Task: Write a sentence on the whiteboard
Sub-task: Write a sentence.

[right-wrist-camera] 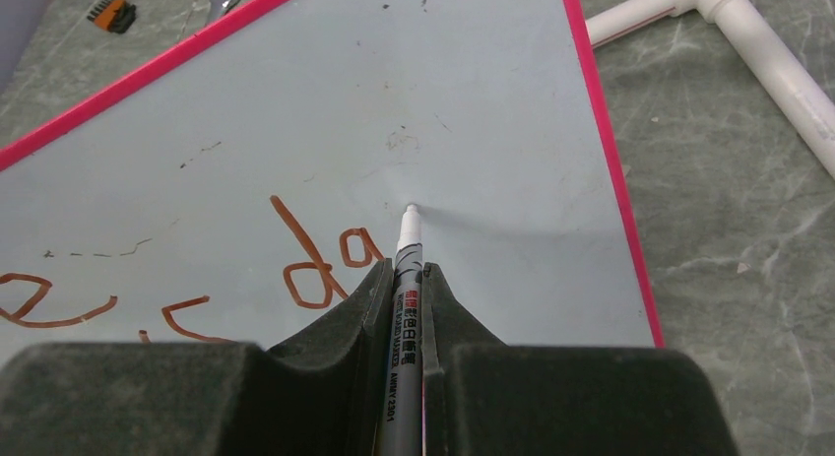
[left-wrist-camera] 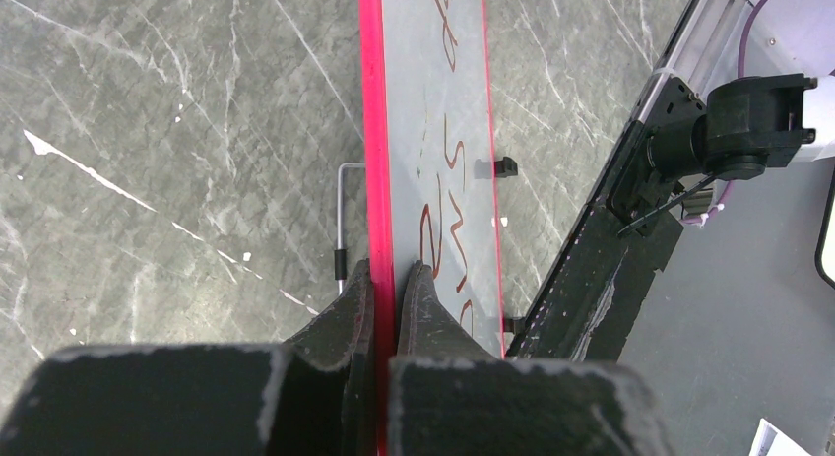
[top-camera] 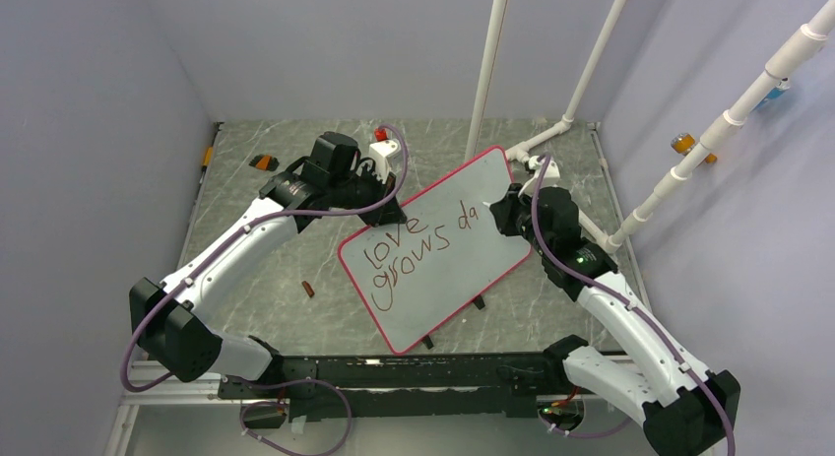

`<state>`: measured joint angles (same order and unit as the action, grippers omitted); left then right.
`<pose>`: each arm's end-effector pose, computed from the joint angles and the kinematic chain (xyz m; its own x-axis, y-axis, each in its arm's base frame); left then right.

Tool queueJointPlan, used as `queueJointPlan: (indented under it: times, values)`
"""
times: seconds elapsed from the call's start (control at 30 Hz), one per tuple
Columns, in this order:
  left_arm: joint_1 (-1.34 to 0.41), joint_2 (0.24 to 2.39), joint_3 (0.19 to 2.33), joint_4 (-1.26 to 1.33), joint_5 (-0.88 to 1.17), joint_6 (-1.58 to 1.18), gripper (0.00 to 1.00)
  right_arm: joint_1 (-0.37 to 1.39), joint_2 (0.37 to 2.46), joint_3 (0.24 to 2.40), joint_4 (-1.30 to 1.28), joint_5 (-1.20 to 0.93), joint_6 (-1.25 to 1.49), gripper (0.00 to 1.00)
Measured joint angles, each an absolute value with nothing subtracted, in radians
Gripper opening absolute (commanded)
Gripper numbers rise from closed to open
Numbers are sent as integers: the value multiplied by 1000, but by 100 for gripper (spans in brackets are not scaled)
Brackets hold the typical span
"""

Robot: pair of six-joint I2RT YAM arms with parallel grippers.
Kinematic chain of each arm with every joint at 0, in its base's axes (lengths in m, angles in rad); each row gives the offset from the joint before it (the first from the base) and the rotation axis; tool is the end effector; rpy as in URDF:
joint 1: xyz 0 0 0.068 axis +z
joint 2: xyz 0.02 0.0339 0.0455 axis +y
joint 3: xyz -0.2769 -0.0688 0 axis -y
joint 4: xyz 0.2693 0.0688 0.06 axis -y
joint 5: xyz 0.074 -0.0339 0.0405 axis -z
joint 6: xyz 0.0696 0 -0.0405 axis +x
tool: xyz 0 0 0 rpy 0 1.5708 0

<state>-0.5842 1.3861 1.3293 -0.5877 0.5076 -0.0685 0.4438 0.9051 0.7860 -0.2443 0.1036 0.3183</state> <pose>0.2726 -0.2208 0.3493 -0.5552 0.2954 -0.7775 0.7699 0.5361 -0.3461 0.2355 0.1040 0.3079 -0.4112 0.1492 -0.8992 -0.2222 0.9403 0.2576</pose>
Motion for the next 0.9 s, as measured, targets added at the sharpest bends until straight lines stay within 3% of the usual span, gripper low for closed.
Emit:
queueJointPlan:
  times: [0.9]
  values:
    - [-583,1386,1328,-595,500,-70,0,442,873,709,-203,90,326,0]
